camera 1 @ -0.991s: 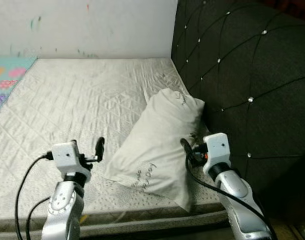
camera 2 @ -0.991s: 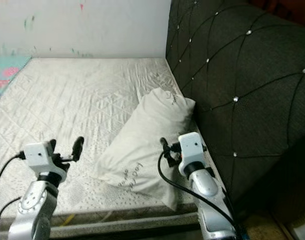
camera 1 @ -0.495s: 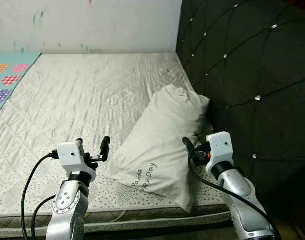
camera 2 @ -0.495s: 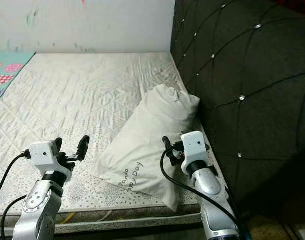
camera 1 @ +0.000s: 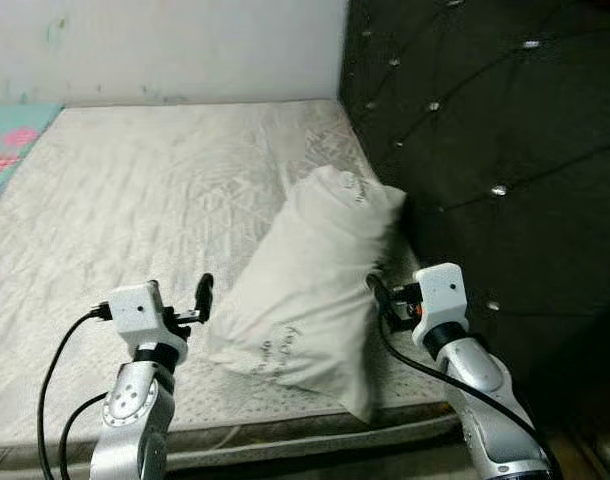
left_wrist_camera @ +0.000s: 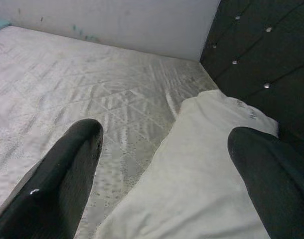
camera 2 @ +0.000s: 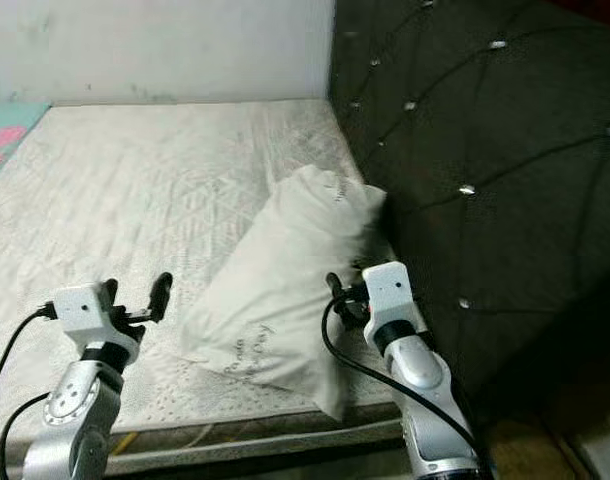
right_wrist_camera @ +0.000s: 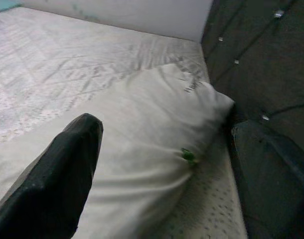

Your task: Clean up the room

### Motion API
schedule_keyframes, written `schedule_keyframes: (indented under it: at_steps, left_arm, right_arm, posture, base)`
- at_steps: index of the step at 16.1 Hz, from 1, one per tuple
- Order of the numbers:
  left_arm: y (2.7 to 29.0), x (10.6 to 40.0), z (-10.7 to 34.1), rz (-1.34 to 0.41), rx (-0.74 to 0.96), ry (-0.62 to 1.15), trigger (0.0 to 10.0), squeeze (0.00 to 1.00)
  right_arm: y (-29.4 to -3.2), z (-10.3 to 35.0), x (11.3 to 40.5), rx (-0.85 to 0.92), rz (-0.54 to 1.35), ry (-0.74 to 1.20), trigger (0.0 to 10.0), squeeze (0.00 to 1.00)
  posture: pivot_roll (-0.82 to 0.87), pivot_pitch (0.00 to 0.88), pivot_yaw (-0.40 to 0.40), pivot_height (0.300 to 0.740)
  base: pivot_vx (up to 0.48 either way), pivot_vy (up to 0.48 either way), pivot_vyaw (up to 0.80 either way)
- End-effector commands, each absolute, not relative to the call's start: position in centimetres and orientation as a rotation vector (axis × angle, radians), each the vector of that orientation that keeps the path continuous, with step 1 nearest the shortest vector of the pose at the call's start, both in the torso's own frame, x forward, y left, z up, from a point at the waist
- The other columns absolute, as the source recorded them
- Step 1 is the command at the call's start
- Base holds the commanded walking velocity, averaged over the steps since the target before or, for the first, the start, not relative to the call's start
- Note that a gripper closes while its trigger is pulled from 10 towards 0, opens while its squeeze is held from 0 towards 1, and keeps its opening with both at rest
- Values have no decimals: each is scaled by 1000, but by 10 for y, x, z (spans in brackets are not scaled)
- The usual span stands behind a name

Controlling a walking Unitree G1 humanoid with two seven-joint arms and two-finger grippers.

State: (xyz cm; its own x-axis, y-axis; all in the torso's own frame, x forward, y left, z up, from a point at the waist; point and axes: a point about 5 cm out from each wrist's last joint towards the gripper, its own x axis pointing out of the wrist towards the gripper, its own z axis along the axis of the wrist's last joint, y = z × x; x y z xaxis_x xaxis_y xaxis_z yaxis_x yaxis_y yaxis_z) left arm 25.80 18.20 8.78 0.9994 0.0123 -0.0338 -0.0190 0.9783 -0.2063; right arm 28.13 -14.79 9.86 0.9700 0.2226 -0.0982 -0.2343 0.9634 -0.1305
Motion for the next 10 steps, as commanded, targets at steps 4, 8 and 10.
schedule_keyframes:
  at_steps: [4,8,10]
  left_arm:
    - [180,258,88,5,-221,42,10000,0]
    - [180,258,89,10,-213,41,10000,0]
    - [180,258,89,13,-210,40,10000,0]
  right_arm:
    - [-150,101,281,-144,220,80,10000,0]
    - [-150,100,281,-148,224,80,10000,0]
    - [-149,100,282,-151,230,79,10000,0]
  posture:
    - [-203,32,-12,740]
    - [-199,29,-13,740]
    - [-199,29,-13,740]
  base:
    - [0,443,0]
    - [0,109,0]
    - [0,0,0]
